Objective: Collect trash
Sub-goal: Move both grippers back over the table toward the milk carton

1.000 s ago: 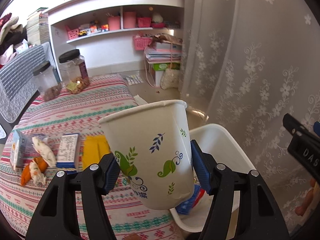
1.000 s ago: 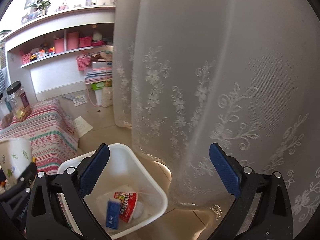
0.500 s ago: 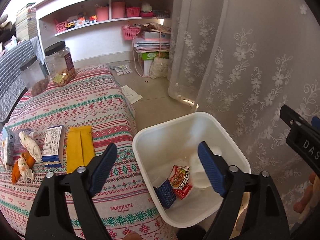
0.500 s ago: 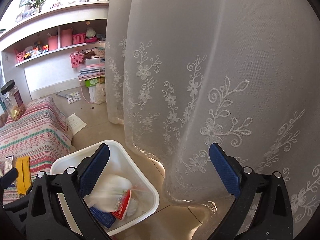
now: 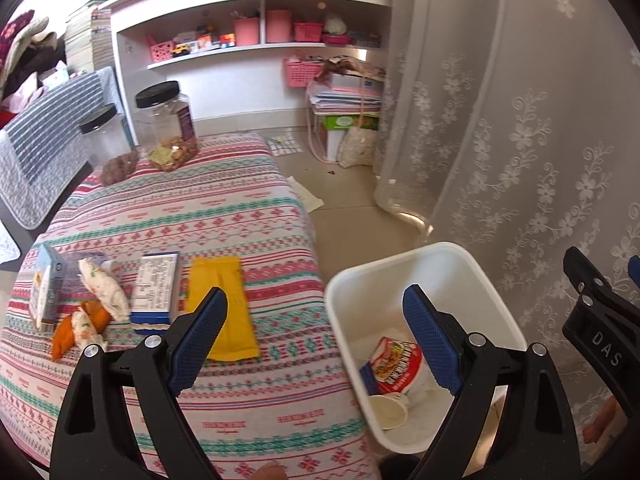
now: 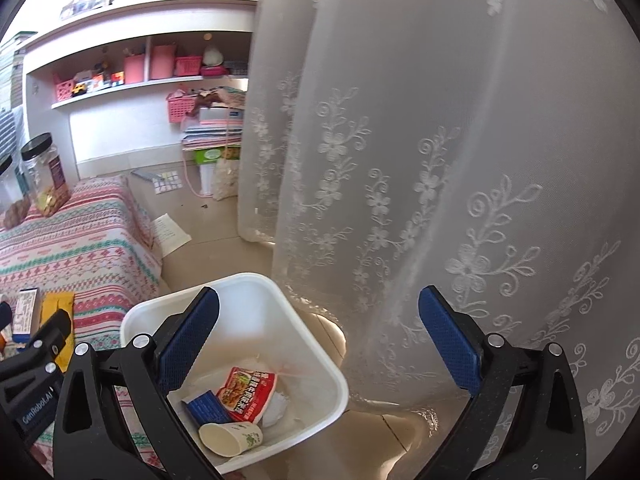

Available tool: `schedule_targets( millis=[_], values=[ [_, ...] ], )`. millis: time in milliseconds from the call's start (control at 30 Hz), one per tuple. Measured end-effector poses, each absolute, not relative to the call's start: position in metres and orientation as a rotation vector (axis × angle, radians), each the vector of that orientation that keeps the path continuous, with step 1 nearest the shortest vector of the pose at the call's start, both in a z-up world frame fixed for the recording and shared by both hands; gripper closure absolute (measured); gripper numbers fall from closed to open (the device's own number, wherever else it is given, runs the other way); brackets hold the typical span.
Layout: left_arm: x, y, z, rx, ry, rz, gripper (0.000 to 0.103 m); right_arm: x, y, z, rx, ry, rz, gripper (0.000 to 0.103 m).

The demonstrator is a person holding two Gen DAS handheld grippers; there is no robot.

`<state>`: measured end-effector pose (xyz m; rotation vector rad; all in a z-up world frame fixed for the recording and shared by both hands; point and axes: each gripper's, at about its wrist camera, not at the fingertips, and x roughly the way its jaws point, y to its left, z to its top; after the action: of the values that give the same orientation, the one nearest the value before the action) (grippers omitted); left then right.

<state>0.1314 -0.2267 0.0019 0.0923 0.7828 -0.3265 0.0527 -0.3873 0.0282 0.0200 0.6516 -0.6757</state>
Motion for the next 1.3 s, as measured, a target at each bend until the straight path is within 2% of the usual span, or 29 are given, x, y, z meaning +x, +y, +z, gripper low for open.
schedule_targets(
  millis=[833,1300],
  values=[
    [0.16,-0.097,0.01,0.049,0.789,-0.095,0.016,0.116,-0.268,0.026,-0.095,0.673,-0.461,0.007],
    [0.182,-0.016,-0.01,0.069,0.857,0.048,0.016,0.149,-0.189,0.016,-0.126,0.693,-0.319,0.007]
  ],
)
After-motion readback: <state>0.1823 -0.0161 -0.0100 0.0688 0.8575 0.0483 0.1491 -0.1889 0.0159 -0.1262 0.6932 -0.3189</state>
